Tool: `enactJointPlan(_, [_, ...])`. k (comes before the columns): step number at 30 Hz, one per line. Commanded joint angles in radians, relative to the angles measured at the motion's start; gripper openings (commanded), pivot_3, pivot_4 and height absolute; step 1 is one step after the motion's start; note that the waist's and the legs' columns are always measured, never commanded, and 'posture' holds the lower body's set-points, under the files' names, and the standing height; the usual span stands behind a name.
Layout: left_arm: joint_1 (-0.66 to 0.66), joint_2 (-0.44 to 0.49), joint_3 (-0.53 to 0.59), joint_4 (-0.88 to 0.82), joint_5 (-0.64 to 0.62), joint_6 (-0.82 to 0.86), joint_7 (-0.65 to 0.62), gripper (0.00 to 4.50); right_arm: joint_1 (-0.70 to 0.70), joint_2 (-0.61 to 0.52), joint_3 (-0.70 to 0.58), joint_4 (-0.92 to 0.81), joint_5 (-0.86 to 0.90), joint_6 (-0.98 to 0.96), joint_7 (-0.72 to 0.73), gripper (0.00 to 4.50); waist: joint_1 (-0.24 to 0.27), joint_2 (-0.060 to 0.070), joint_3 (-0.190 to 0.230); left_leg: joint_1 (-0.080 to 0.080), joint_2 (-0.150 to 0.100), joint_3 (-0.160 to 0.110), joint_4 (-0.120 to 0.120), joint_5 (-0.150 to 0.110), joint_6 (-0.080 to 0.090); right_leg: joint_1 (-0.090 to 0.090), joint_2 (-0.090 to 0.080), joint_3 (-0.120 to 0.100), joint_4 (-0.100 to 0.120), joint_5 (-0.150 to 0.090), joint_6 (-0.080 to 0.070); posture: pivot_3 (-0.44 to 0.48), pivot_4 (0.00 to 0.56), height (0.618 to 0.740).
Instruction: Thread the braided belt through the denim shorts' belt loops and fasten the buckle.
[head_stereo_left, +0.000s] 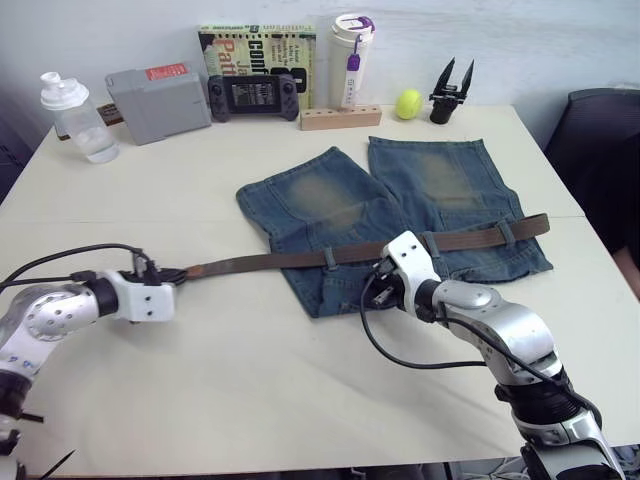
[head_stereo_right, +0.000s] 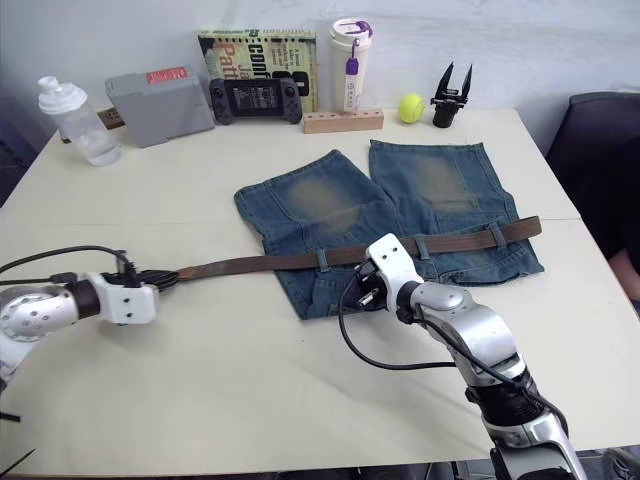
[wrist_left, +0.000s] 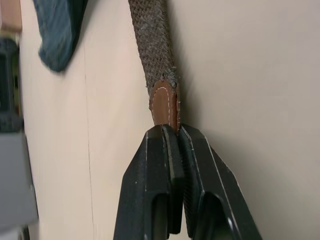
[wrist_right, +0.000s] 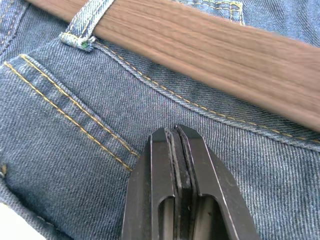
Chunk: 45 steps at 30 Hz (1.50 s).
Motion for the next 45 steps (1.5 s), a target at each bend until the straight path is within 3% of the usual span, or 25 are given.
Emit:
enactJointPlan(1, [0.089,0.036,0.091,-0.003,-0.047,0.037,0.007,0.1,0.013,-0.025,0.046,0.076,-0.039,0.02,0.03,0.0,0.003,0.0,0.0,0.001,0.0,0.0,0.0,-0.001,0.001,0.0,-0.002,-0.003,0.0,0.0,0.0,0.0,0.15,0.694])
enactJointPlan(6, [0.17,0.046,0.169,-0.02,-0.085,0.061,0.005,0.1,-0.01,-0.034,0.071,0.097,-0.063,0.005,0.065,0.0,0.005,-0.001,-0.001,0.004,0.0,0.002,0.0,-0.007,-0.001,0.001,-0.004,-0.007,0.0,0.0,0.0,0.0,0.15,0.694])
enactJointPlan(16, [0.223,0.021,0.206,-0.026,-0.139,0.109,-0.037,0.1,-0.021,-0.041,0.088,0.108,-0.103,-0.012,0.098,0.0,0.004,-0.001,-0.001,0.007,0.001,0.004,-0.002,-0.008,-0.003,0.001,-0.005,-0.008,0.0,0.0,-0.001,0.0,0.15,0.694])
enactJointPlan(21, [0.21,-0.046,0.213,-0.089,-0.348,0.194,-0.164,0.1,-0.019,-0.031,0.055,0.092,-0.092,-0.007,0.103,0.0,0.004,-0.001,0.0,0.007,0.001,0.004,-0.002,-0.009,-0.003,0.001,-0.005,-0.007,0.0,0.0,-0.001,0.0,0.15,0.694])
enactJointPlan(22, [0.195,-0.055,0.211,-0.098,-0.386,0.213,-0.193,0.85,-0.02,-0.032,0.047,0.085,-0.087,-0.011,0.107,0.0,0.004,-0.001,0.0,0.007,0.001,0.004,-0.002,-0.009,-0.004,0.001,-0.005,-0.007,0.0,0.0,-0.001,0.0,0.15,0.694])
enactJointPlan(23, [0.185,-0.059,0.21,-0.102,-0.404,0.229,-0.212,1.0,-0.021,-0.033,0.043,0.08,-0.085,-0.014,0.111,0.0,0.005,-0.001,0.0,0.007,0.001,0.004,-0.002,-0.009,-0.004,0.001,-0.005,-0.007,0.0,0.0,-0.001,0.0,0.15,0.694])
enactJointPlan(26, [0.129,-0.042,0.236,-0.109,-0.508,0.302,-0.318,2.16,-0.021,-0.066,0.04,0.03,-0.064,-0.056,0.173,0.0,0.007,-0.001,0.0,0.008,0.001,0.004,-0.002,-0.009,-0.004,0.001,-0.005,-0.008,0.0,0.0,-0.001,0.0,0.15,0.694])
enactJointPlan(30, [0.094,0.002,0.248,-0.164,-0.661,0.486,-0.487,3.26,-0.019,-0.101,0.009,-0.047,-0.004,-0.083,0.265,0.0,0.008,-0.001,0.0,0.008,0.001,0.004,-0.002,-0.009,-0.004,0.001,-0.005,-0.008,-0.001,0.0,-0.001,0.0,0.15,0.694])
enactJointPlan(31, [0.093,0.004,0.249,-0.168,-0.669,0.497,-0.497,3.88,-0.02,-0.102,0.006,-0.05,-0.001,-0.082,0.269,0.0,0.008,-0.001,0.0,0.008,0.001,0.004,-0.002,-0.009,-0.004,0.001,-0.005,-0.008,-0.001,0.0,-0.001,0.0,0.15,0.694])
enactJointPlan(33, [0.087,0.051,0.214,-0.317,-0.823,0.695,-0.615,4.48,-0.04,-0.152,-0.065,-0.094,0.053,-0.078,0.335,0.68,0.008,0.005,0.003,0.006,0.001,0.004,-0.001,-0.009,-0.004,0.001,-0.005,-0.008,0.0,0.0,-0.001,0.0,0.15,0.694])
enactJointPlan(35, [0.006,0.059,0.151,-0.449,-0.935,0.873,-0.701,4.5,-0.055,-0.214,-0.134,-0.139,0.113,-0.067,0.408,1.3,0.008,0.009,0.008,0.001,0.0,0.007,-0.001,-0.006,-0.001,-0.001,-0.005,-0.009,-0.002,0.0,-0.001,0.0,0.15,0.694])
enactJointPlan(38, [-0.197,-0.047,0.032,-0.513,-0.907,0.947,-0.714,4.5,-0.056,-0.305,-0.2,-0.174,0.164,-0.056,0.468,2.79,0.026,0.012,0.01,-0.005,-0.003,0.004,0.004,-0.005,0.003,-0.001,-0.006,-0.01,-0.004,0.001,0.001,0.0,0.15,0.694])
enactJointPlan(42, [-0.423,-0.217,-0.118,-0.458,-0.818,0.982,-0.748,4.5,-0.028,-0.428,-0.274,-0.21,0.189,-0.041,0.518,4.47,0.036,0.013,0.011,-0.004,-0.003,0.005,0.005,-0.003,0.004,0.001,-0.005,-0.01,-0.003,0.003,0.003,0.0,0.15,0.694])
enactJointPlan(45, [-0.568,-0.405,-0.261,-0.401,-0.742,0.986,-0.77,4.5,0.047,-0.573,-0.383,-0.258,0.226,0.01,0.575,4.47,0.053,0.014,0.013,-0.005,-0.004,0.005,0.005,-0.001,0.006,0.0,-0.004,-0.01,-0.002,0.003,0.004,0.0,0.15,0.694])
